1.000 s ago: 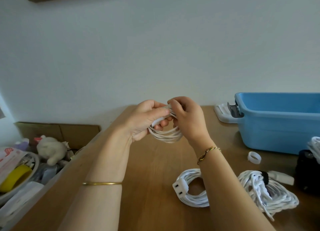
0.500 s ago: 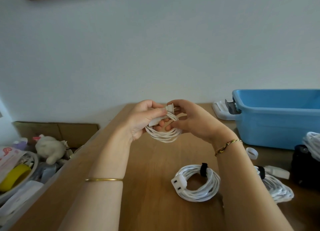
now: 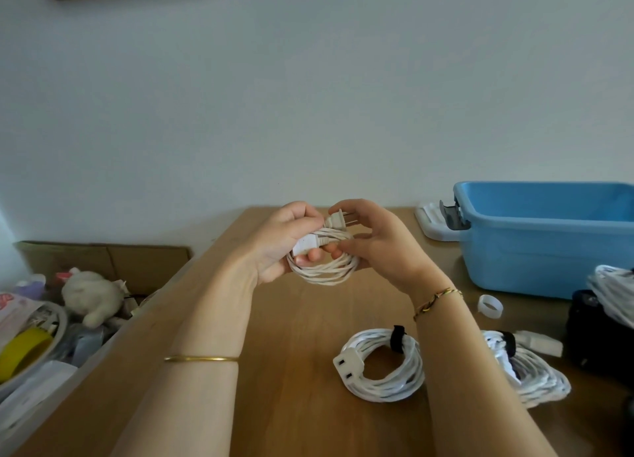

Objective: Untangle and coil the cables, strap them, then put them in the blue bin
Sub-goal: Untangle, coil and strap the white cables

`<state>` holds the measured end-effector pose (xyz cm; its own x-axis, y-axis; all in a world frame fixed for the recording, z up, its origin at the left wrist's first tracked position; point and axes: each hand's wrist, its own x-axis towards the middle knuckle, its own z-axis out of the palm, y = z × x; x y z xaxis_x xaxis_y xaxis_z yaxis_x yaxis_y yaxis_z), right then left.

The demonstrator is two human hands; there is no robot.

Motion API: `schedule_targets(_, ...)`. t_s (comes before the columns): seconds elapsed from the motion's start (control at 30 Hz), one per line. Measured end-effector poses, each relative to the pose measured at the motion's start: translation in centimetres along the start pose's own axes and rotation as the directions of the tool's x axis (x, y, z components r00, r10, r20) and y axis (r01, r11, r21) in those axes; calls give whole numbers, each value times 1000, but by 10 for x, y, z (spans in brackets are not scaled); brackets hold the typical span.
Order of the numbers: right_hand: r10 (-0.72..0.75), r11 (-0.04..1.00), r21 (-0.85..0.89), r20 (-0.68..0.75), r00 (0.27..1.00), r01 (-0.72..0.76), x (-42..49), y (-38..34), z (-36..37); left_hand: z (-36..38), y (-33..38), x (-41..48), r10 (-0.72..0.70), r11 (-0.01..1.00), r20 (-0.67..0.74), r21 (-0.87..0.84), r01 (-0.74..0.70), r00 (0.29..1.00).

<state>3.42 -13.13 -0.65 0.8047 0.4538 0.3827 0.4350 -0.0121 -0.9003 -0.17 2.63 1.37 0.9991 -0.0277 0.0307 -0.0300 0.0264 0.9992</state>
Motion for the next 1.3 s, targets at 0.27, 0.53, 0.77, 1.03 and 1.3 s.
schedule_targets(0.27, 47, 996, -75, -42, 998, -50, 0, -5, 1, 3, -5, 4, -27, 1000, -58, 3, 27, 998)
schedule_targets(0.53, 99, 988, -100, -152, 983, -115, -5, -8, -7, 18, -8, 7, -16, 999, -60, -39, 13, 998)
schedule_targets(0.77, 253, 868, -378, -223, 942, -322, -13, -7, -23, 40, -19, 26, -15, 1000, -189, 8, 17, 982)
schedule_targets(1.03, 528, 311, -638, -499, 687, -704, -43, 0, -52, 59, -20, 34, 77, 989, -304, 143, -34, 950)
schedule_targets(1.3, 564, 297, -627, -494, 662, -720, -46, 17, -58, 60, -20, 30, 74, 990, -297, 140, -33, 952)
